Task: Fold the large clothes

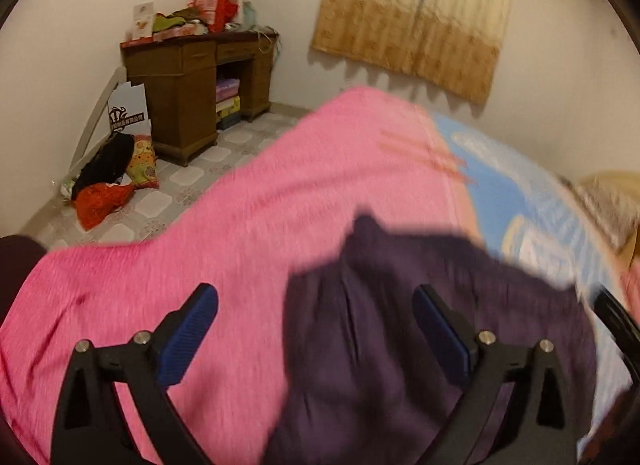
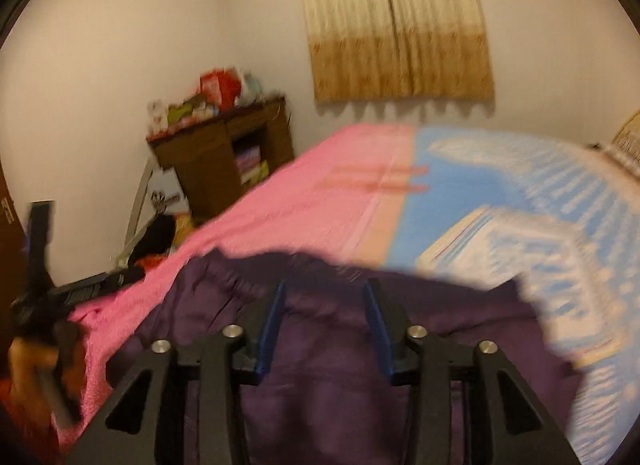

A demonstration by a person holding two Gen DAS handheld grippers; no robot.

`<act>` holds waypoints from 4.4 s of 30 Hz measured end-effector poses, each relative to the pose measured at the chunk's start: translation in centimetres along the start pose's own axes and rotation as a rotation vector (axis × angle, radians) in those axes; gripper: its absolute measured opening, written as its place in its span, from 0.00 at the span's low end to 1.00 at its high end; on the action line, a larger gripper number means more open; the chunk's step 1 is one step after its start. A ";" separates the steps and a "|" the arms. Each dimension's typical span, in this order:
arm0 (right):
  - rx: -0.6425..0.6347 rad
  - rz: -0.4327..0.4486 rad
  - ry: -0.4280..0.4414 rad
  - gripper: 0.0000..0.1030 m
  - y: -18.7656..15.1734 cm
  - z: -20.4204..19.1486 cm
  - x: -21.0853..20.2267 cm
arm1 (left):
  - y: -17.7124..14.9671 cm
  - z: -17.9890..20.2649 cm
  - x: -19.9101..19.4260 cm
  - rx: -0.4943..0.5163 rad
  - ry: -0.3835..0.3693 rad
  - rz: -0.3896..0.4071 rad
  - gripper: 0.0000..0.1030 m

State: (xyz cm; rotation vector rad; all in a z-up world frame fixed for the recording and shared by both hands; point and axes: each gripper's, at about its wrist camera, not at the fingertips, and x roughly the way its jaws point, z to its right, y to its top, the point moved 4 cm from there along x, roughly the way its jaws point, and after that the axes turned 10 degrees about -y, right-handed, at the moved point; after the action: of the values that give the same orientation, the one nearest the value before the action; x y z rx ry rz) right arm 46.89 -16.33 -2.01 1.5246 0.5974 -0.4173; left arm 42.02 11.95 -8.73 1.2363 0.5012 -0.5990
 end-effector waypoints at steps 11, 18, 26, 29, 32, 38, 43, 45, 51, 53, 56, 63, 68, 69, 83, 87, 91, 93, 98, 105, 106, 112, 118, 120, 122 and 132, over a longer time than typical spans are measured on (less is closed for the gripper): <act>-0.018 -0.121 -0.025 0.37 -6.3 -0.9 8.9 | -3.7 0.4 -2.0 0.138 0.242 -0.008 0.97; -0.038 -0.149 -0.107 0.38 -5.2 -2.2 7.2 | -4.5 0.3 -3.1 0.091 0.240 0.001 0.97; -0.008 -0.045 -0.035 0.38 -6.3 -5.2 4.0 | -6.9 0.2 -3.1 -0.097 0.134 0.033 0.98; 0.029 -0.103 0.002 0.38 -8.8 -4.6 6.6 | -8.6 -0.9 -3.1 -0.307 -0.071 0.091 0.99; 0.054 -0.097 0.032 0.39 -8.6 -4.3 6.5 | -9.0 -1.7 -2.2 -0.410 -0.108 0.150 1.00; 0.077 -0.097 0.057 0.39 -8.3 -3.6 7.1 | -8.5 -1.4 -1.5 -0.473 -0.194 0.216 1.00; 0.075 -0.093 0.056 0.39 -9.4 -2.8 6.5 | -10.5 -1.7 -0.1 -0.501 -0.175 0.198 1.00; 0.081 -0.094 0.052 0.39 -9.2 -2.5 6.0 | -10.4 -1.2 -0.2 -0.471 -0.144 0.199 1.00; 0.220 -0.022 0.052 0.39 -7.8 0.1 1.4 | -9.6 -1.8 0.1 -0.493 -0.160 0.203 0.90; 0.223 -0.083 0.029 0.39 -8.9 0.9 2.5 | -9.2 -1.9 0.2 -0.486 -0.163 0.214 0.72; 0.188 -0.122 0.029 0.37 -11.4 1.0 4.3 | -7.8 -1.7 -0.4 -0.450 -0.184 0.232 0.42; 0.228 -0.127 0.056 0.39 -11.2 2.0 4.4 | -4.1 3.5 -3.6 -0.152 -0.197 0.296 0.18; 0.304 -0.159 0.194 0.39 -10.8 3.5 3.0 | -1.9 9.6 -6.1 0.085 -0.281 0.350 0.15; 0.327 -0.163 0.222 0.39 -10.8 4.0 2.7 | -1.9 10.5 -6.7 0.125 -0.301 0.359 0.14; 0.691 0.019 0.274 0.39 -12.1 24.9 -6.9 | -8.4 28.3 -7.4 0.642 -0.592 0.233 0.13; 0.749 0.025 0.199 0.39 -14.4 29.9 -8.4 | -12.4 31.7 -5.3 0.756 -0.596 0.151 0.13; 0.781 0.007 0.179 0.39 -16.5 32.0 -8.6 | -13.8 32.7 -4.3 0.789 -0.575 0.104 0.13; 0.798 -0.002 0.172 0.39 -17.0 32.4 -8.3 | -13.8 32.3 -4.3 0.790 -0.567 0.092 0.13; 0.812 0.014 0.189 0.39 -17.4 32.5 -8.8 | -14.1 32.9 -4.6 0.785 -0.581 0.067 0.13; 0.604 0.019 0.259 0.39 -12.4 28.5 -8.6 | -14.2 34.3 -4.7 0.793 -0.540 0.039 0.18; 0.587 -0.033 0.273 0.39 -12.5 27.9 -7.2 | -14.3 34.2 -5.0 0.804 -0.534 0.032 0.19; 0.474 -0.210 0.221 0.45 -15.9 24.9 -2.9 | -15.4 29.8 -7.9 0.835 -0.607 -0.015 0.34; 0.555 -0.183 0.266 0.45 -17.1 25.8 -3.0 | -12.7 25.0 -12.1 0.757 -0.648 0.044 0.59; 0.558 -0.180 0.266 0.45 -17.0 25.8 -3.2 | -10.2 23.1 -12.1 0.659 -0.678 0.044 0.62; 0.557 -0.177 0.258 0.45 -17.0 25.6 -3.3 | -6.9 20.8 -11.1 0.524 -0.641 0.072 0.68; 0.496 -0.083 0.186 0.47 -13.1 26.1 -7.7 | -1.5 18.0 1.4 0.194 -0.357 0.057 0.67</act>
State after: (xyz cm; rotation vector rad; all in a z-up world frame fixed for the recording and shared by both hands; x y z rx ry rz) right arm 35.56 -43.44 -9.21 2.0324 0.7402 -0.5156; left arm 42.69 -5.93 -6.07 1.2858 0.1099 -0.8138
